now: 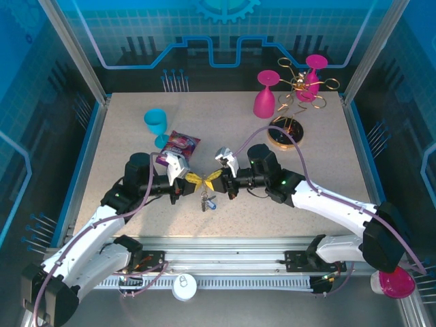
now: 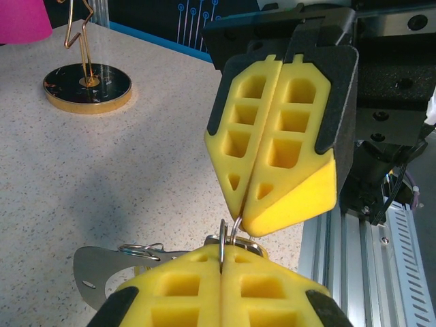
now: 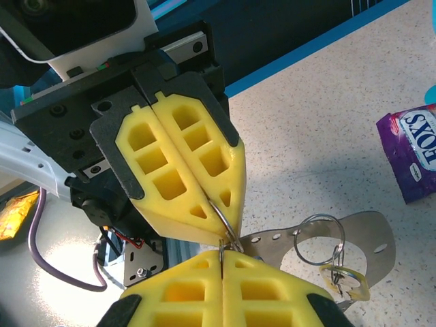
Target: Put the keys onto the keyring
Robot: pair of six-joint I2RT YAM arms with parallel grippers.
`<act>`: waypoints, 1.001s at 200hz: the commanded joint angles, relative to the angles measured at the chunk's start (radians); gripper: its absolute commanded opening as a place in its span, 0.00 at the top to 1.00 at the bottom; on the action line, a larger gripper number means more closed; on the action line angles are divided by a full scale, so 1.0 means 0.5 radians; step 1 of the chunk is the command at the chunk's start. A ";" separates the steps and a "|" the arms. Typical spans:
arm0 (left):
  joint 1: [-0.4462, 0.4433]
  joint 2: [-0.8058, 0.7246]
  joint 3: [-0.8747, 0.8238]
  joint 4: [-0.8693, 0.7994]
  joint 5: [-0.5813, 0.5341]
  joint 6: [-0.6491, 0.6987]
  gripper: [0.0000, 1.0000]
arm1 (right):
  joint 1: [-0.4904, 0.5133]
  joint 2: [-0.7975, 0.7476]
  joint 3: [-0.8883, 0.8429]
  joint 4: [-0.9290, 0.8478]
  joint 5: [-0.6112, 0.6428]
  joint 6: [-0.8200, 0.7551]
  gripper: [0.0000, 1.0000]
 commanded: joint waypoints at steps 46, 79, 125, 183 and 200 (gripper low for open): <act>-0.015 0.010 0.037 0.049 0.088 0.012 1.00 | 0.023 -0.018 0.050 0.043 0.078 -0.065 1.00; -0.015 0.011 0.037 0.044 0.091 0.021 1.00 | 0.024 -0.013 0.049 0.052 0.093 -0.077 1.00; -0.016 0.017 0.037 0.028 0.091 0.036 1.00 | 0.026 -0.008 0.051 0.074 0.119 -0.083 1.00; -0.016 0.022 0.033 0.019 0.092 0.045 1.00 | 0.035 -0.021 0.050 0.059 0.109 -0.128 1.00; -0.016 0.020 0.028 0.016 0.090 0.047 1.00 | 0.049 -0.026 0.114 0.021 0.136 -0.172 1.00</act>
